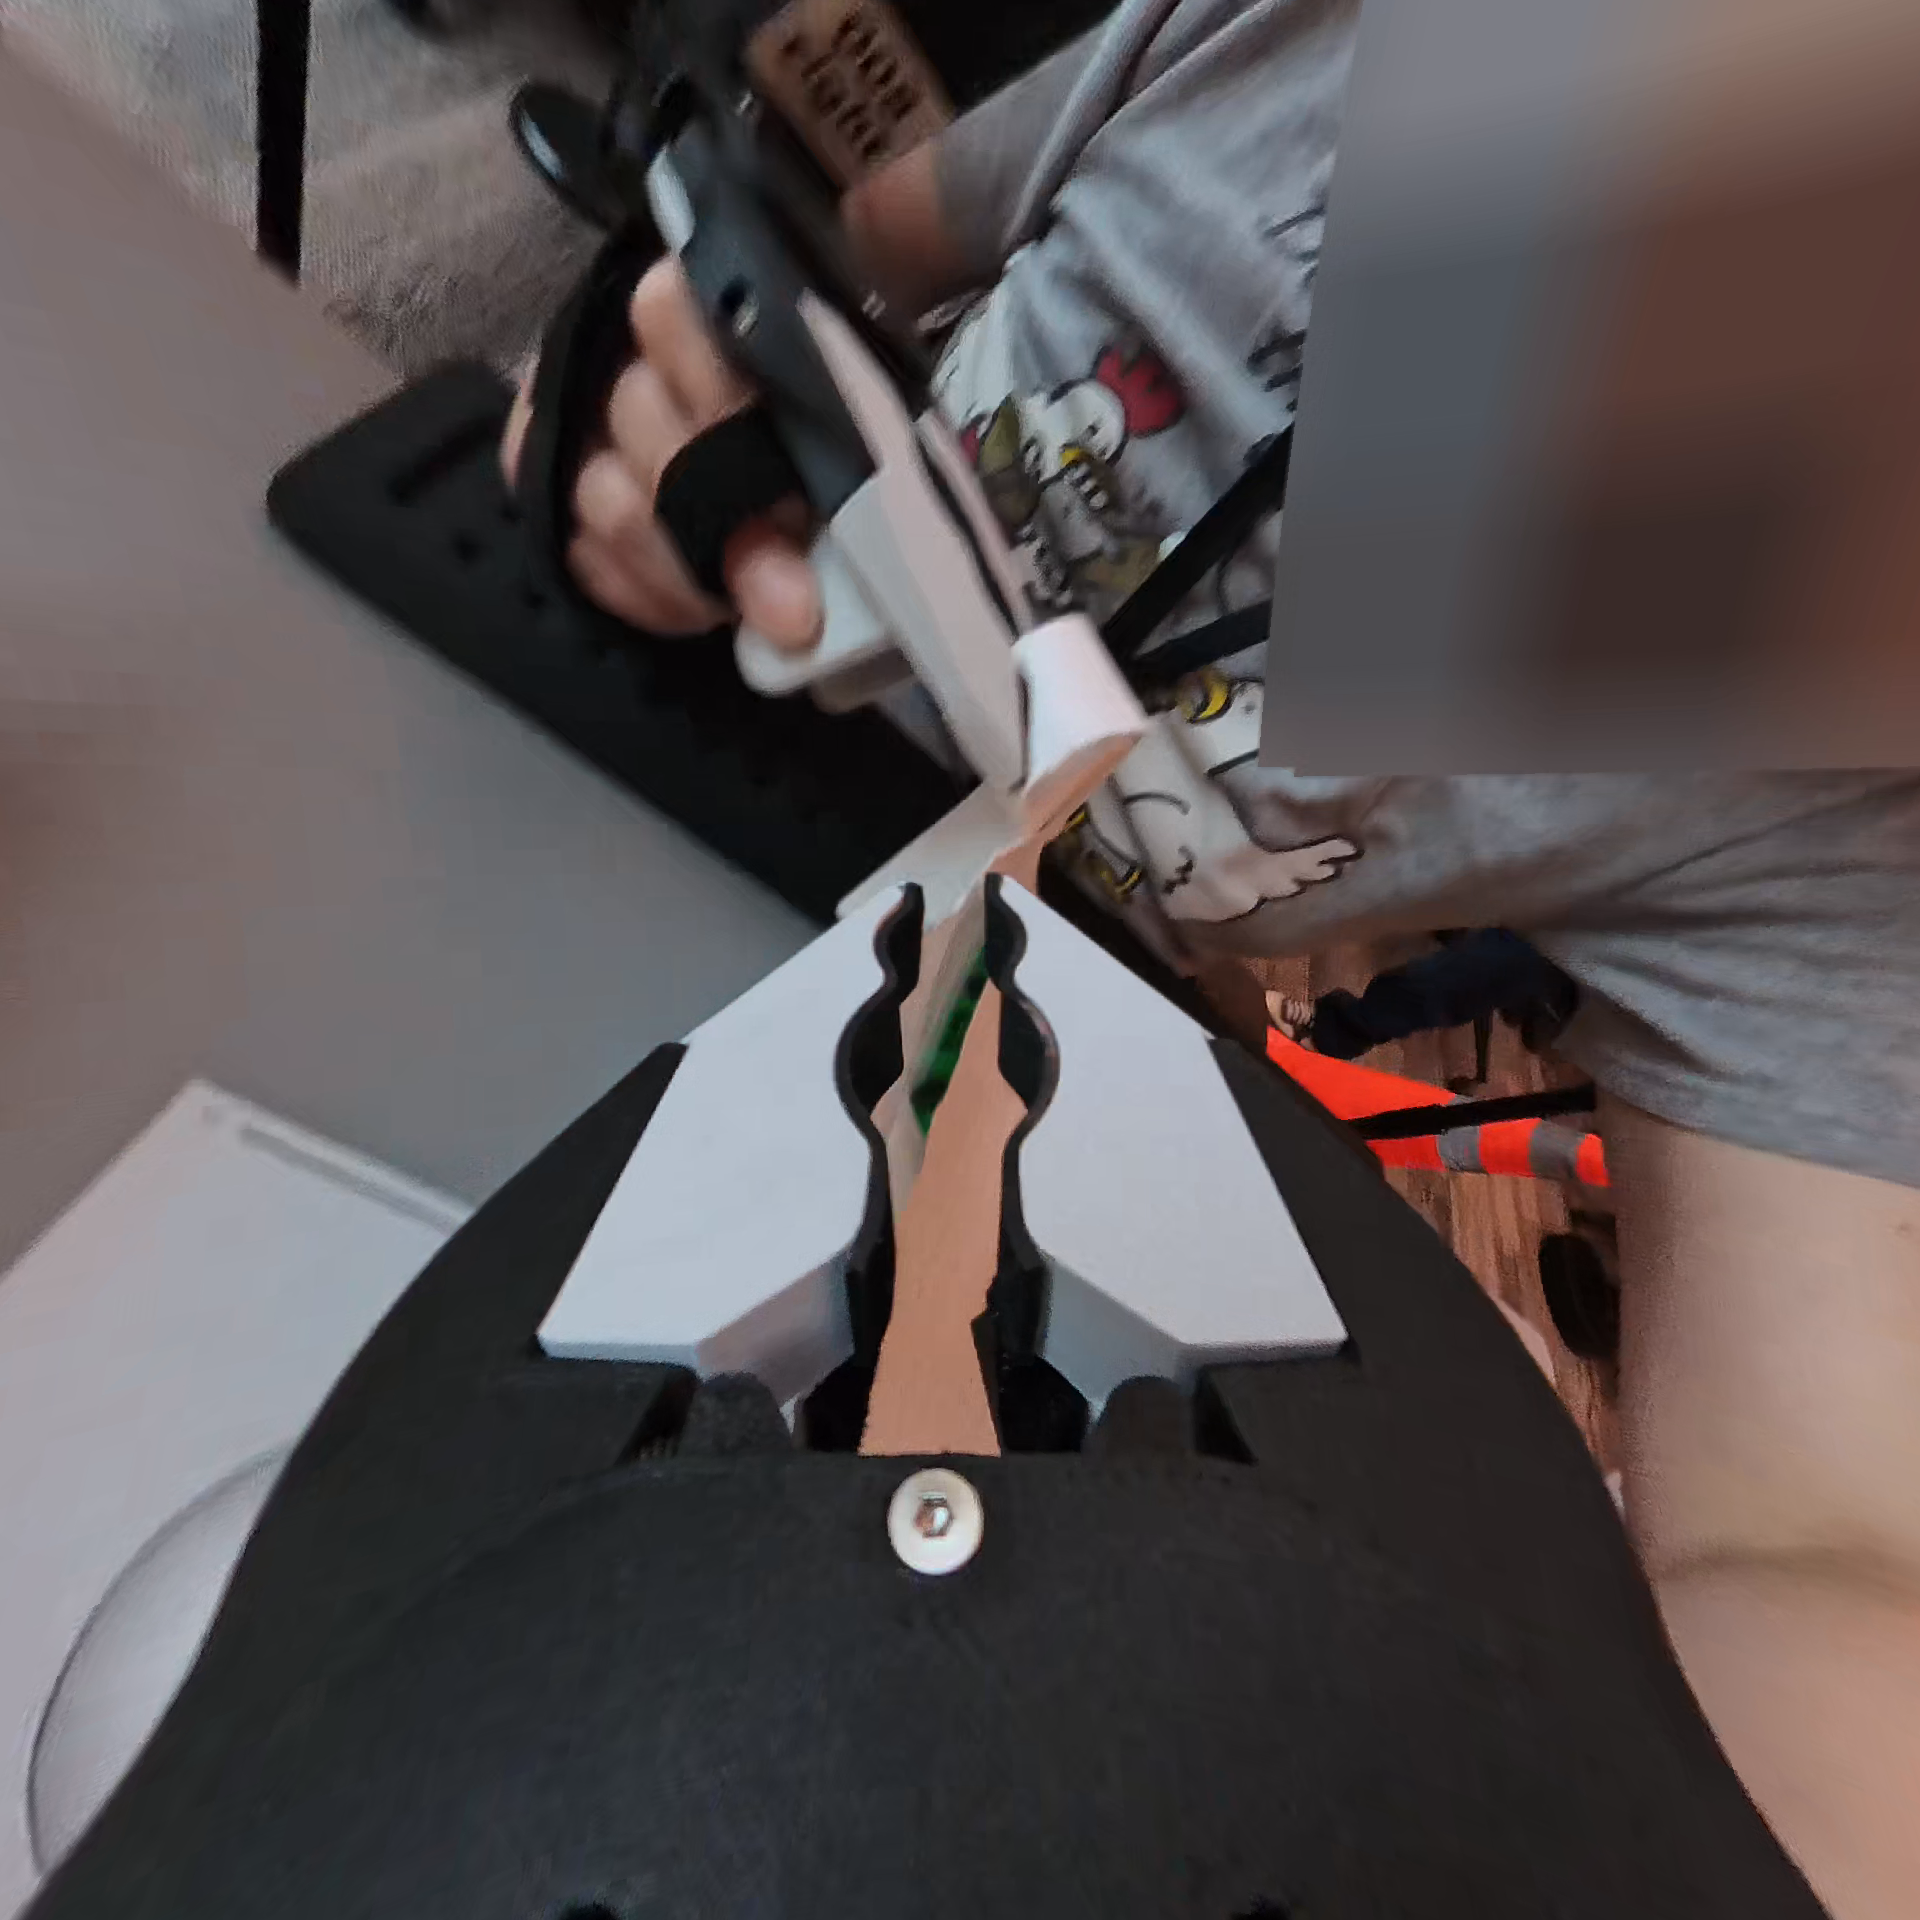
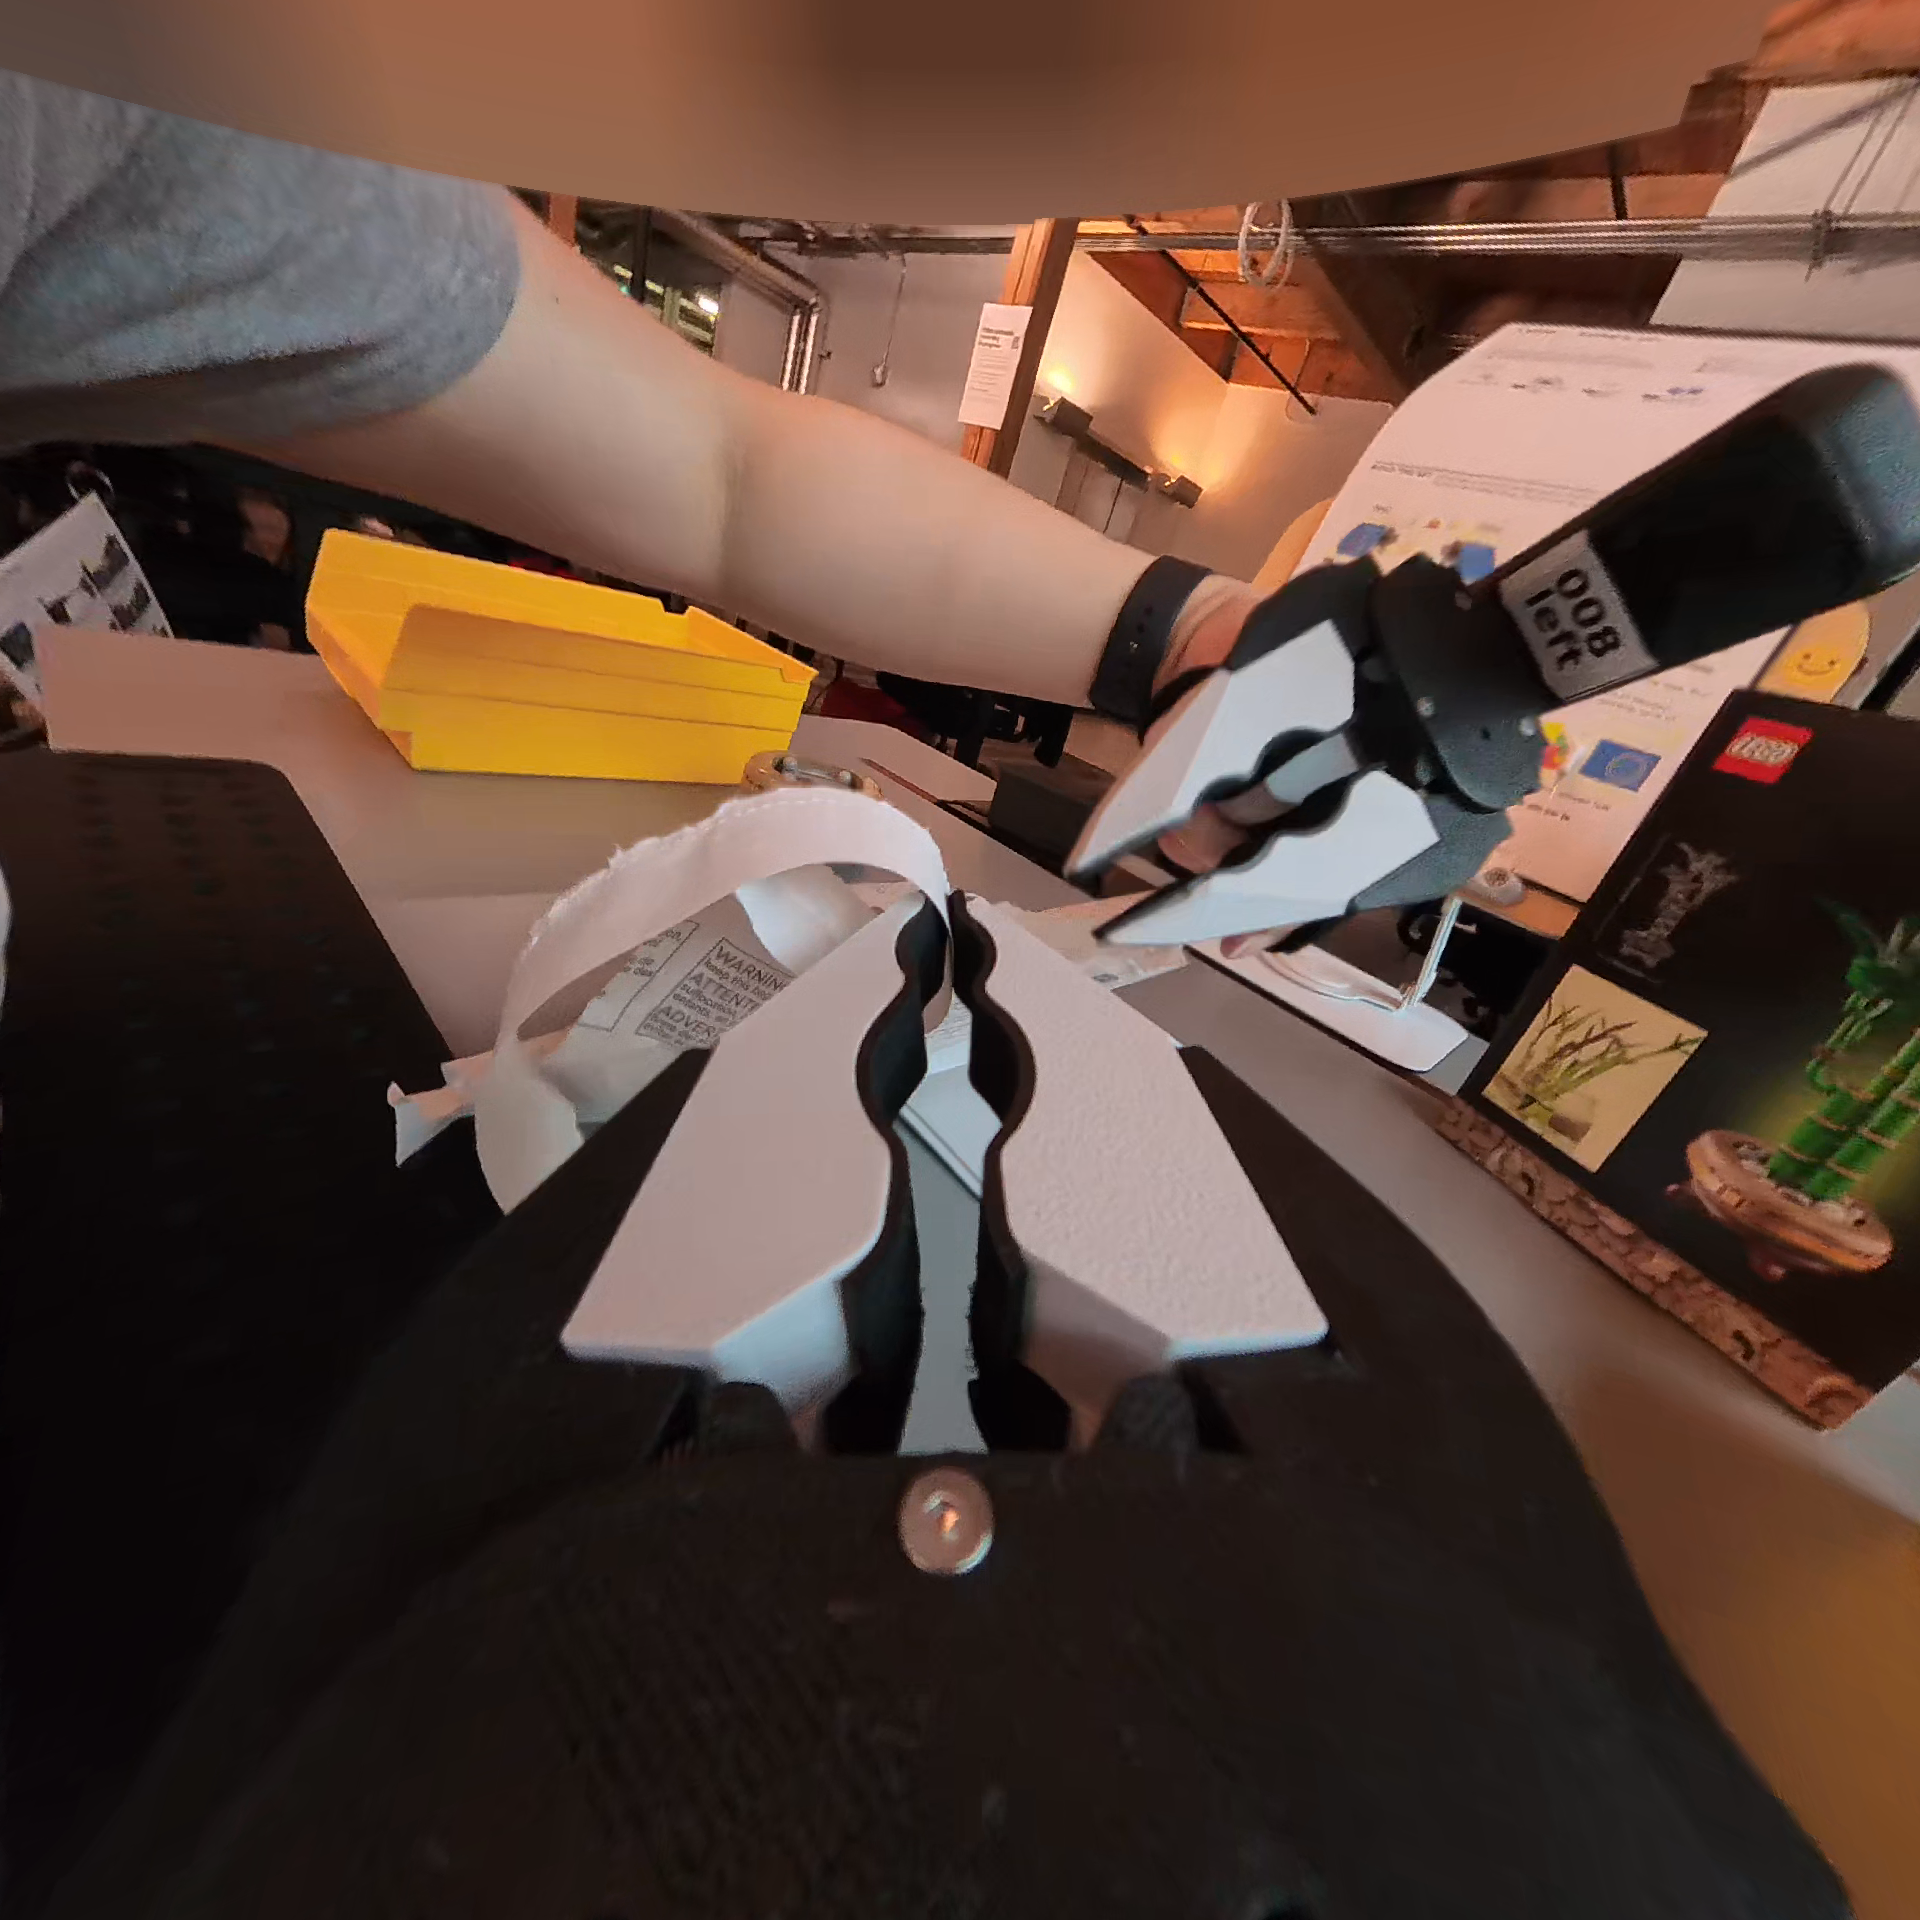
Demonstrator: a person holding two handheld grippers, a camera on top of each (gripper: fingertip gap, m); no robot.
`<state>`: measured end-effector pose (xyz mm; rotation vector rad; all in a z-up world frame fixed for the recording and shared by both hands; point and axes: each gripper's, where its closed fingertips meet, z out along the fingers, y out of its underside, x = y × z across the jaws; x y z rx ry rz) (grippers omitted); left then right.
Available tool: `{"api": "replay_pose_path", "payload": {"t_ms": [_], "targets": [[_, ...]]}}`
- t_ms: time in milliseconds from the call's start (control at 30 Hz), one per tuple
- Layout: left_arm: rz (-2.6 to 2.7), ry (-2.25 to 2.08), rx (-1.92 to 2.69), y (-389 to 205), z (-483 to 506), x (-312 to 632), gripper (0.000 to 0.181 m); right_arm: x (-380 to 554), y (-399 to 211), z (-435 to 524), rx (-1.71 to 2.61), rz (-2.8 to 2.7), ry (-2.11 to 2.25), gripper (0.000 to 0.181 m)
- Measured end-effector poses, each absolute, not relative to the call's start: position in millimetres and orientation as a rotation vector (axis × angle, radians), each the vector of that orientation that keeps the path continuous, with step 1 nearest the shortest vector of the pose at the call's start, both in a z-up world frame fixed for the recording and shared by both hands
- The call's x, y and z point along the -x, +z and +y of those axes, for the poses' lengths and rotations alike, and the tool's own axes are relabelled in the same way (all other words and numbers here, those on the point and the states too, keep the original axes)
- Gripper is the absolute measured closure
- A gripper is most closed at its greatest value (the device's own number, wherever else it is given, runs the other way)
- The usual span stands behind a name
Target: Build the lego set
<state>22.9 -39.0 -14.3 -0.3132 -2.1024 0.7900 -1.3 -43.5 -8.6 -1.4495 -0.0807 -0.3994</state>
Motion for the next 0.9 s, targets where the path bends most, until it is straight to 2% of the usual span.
{"api": "replay_pose_path", "payload": {"t_ms": [133, 267, 433, 900], "targets": [[-2.145, 0.647, 0.488, -26, -41, 8, 0.159, -2, -8, -49, 1.480, -0.115, -0.442, 0.181], [-2.115, 0.586, 0.454, -37, -48, 21, 0.163, -2, -10, -51, 1.500, -0.115, -0.470, 0.181], [-2.149, 0.538, 0.499, -48, -47, 32, 0.181, 2, -15, -51, 1.534, -0.149, -0.508, 0.181], [-2.164, 0.578, 0.392, -52, -42, 17, 0.181, -2, -20, -65, 1.489, 0.036, -0.535, 0.181]]}}
